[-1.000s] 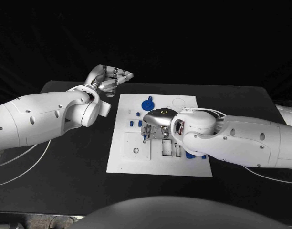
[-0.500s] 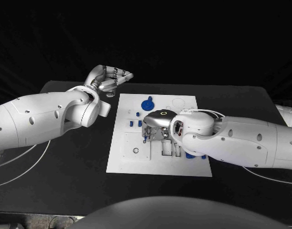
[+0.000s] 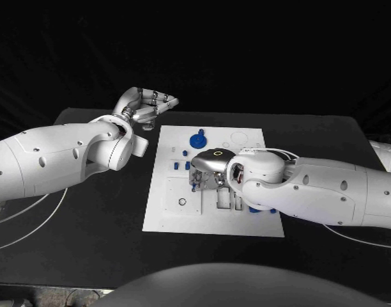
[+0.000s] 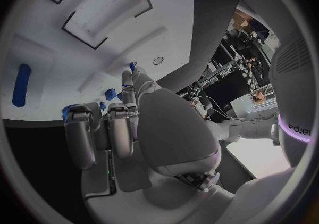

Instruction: Assemble the parts on the task board

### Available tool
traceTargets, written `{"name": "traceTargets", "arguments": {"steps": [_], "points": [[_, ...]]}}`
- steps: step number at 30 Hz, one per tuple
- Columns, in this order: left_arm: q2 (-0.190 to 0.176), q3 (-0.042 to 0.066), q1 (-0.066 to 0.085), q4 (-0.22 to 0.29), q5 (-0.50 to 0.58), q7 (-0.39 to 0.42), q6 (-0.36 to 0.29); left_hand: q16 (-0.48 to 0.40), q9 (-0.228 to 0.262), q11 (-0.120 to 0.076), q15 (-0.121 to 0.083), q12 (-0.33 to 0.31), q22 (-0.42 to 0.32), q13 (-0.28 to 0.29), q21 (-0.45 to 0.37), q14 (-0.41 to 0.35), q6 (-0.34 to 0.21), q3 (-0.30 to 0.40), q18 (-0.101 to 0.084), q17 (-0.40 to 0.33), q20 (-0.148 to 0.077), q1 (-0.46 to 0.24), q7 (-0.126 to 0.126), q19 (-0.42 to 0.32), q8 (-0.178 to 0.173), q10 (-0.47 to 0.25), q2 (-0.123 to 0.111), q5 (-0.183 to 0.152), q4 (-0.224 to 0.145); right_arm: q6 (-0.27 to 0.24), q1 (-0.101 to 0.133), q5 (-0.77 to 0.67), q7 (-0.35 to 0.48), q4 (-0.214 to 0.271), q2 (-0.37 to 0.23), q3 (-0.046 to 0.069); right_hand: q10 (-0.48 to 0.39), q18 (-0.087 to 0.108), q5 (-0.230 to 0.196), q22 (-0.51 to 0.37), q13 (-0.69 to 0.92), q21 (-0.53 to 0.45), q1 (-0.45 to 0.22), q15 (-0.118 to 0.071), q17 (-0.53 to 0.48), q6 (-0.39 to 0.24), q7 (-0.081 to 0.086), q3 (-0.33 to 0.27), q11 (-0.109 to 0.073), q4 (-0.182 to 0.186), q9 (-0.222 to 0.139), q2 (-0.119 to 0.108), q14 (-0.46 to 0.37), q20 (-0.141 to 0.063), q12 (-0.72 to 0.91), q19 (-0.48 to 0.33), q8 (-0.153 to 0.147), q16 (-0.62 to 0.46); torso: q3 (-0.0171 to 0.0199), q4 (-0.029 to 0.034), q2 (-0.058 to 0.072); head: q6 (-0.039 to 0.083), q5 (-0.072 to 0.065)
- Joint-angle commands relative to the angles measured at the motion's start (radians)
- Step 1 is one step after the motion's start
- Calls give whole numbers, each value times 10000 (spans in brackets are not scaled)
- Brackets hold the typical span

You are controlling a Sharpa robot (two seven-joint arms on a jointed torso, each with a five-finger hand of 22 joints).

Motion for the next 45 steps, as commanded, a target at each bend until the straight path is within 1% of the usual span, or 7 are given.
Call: {"name": "traceTargets", "arguments": {"steps": [1,20,25,29,34,40,45], "points": [[8,8,7,34,-45,64,111,-71,-8,40,17,-67,1722,8,-21,-82,-70,-63,112,33,-2,-24,-18,-56,-58,2,95,31,-22,123,-33,-129,62,-35,32,-7,-46,-142,58,2632,-16,45,18,50,2634,26,14,34,59,-4,8,23,1042,94,-59,1047,6,41,-1,0,-10,1,4],[-27,8,7,37,-45,61,104,-73,-9,40,18,-69,1723,8,-21,-83,-72,-67,112,31,-2,-18,-18,-54,-58,0,102,31,-23,196,-63,-92,43,-59,78,-9,-62,-142,57,2632,-14,45,1,57,2634,17,18,39,65,1,6,12,1042,105,-55,1047,-6,41,-5,-9,-12,1,-18],[-39,8,7,44,-45,63,100,-73,-9,40,18,-69,1723,8,-21,-83,-72,-67,112,31,-2,-18,-18,-54,-58,0,102,31,-23,167,-65,-92,44,-46,79,-10,-62,-142,57,2632,-14,45,1,57,2634,17,18,39,65,1,6,12,1042,105,-55,1047,-6,41,3,-5,-2,1,-23],[-44,8,7,39,-45,63,99,-73,-9,40,18,-69,1723,8,-21,-83,-72,-67,112,31,-2,-18,-18,-54,-58,0,102,31,-23,76,-68,-96,51,-34,78,-10,-62,-142,57,2632,-13,45,1,59,2634,19,17,43,64,0,7,12,1042,108,-52,1047,-6,41,0,-3,-10,1,-47],[-57,8,7,45,-45,63,97,-73,-9,40,18,-69,1723,8,-21,-83,-72,-67,112,31,-2,-18,-18,-54,-58,0,102,31,-23,-51,-70,-107,49,-12,41,-10,-58,-142,58,2632,-12,45,2,59,2634,24,16,48,62,-2,8,13,1042,111,-49,1047,-5,41,4,-4,-2,1,-29],[-64,8,7,40,-45,56,94,-73,-9,40,18,-69,1723,8,-21,-83,-72,-67,112,31,-2,-18,-18,-54,-58,0,102,31,-23,-154,-71,-111,37,10,-27,-10,-56,-142,58,2632,-11,45,3,60,2634,28,16,51,62,-3,9,13,1042,112,-46,1047,-4,41,0,-9,-8,1,-49],[-65,8,7,34,-45,53,94,-73,-9,40,18,-69,1723,8,-21,-83,-72,-67,112,31,-2,-18,-18,-54,-58,0,102,31,-23,-214,-71,-97,52,54,-58,-10,-52,-142,58,2632,-10,45,1,60,2634,31,17,52,63,-4,10,13,1042,113,-44,1047,-2,41,9,-6,3,1,-51]]}}
